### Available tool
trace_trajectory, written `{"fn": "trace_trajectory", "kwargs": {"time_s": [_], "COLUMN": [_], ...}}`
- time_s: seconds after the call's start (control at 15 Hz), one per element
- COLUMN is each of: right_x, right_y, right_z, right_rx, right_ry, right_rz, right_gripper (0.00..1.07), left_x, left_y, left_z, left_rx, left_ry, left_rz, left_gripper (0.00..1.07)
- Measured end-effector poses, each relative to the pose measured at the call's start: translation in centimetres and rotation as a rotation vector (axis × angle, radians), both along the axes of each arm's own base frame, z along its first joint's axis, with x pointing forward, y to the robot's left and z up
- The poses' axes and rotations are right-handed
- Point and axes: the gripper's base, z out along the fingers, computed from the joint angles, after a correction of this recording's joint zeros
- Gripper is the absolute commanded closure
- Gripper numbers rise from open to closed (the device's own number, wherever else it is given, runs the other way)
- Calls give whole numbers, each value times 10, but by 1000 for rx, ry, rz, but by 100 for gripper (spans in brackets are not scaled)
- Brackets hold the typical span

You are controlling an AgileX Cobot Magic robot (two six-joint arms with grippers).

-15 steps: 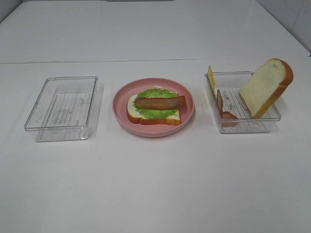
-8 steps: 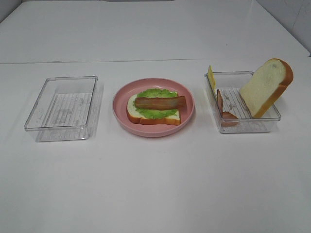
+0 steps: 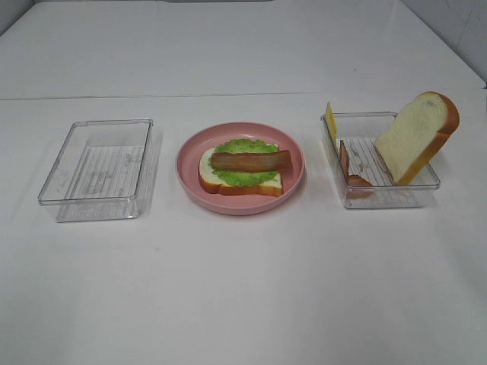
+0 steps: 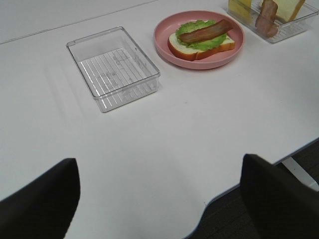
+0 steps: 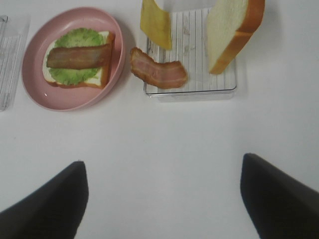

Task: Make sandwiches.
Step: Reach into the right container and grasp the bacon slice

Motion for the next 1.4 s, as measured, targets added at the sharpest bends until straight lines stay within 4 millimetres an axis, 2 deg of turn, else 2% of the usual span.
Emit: {"fn": "trace_trajectory", "kwargs": {"time_s": [0.07,0.13,0.27,0.4,0.53,0.6,0.93,1.13,1.2,1.4], "right_x": [21,32,66,100,121,141,179,197,211,220], "right_y": [2,3,9,14,18,34,83,89,88,88], "right_z": [-1,-1,3,-1,-5,-14,-61,-79,-93,-109], "right_rx": [11,21,74,122,149,143,49,31,-11,-37], "right_ry": [78,113,220,316,345,372,498,534,548,573], "right_rz": [16,26,54,80,94,141,226,200,188,180], "right_gripper": [29,29,30,35,39,42,49,50,50,50], "left_x": [0,0,0,0,0,0,0,0,0,0], "left_y": [0,0,0,0,0,0,0,0,0,0], "left_z": [0,0,0,0,0,0,0,0,0,0], "left_rx": [0,0,0,0,0,0,0,0,0,0], "left_ry": [0,0,0,0,0,0,0,0,0,-1], "left_rz": [0,0,0,0,0,0,0,0,0,0], "left_gripper": [24,24,24,24,24,24,24,24,24,24]}}
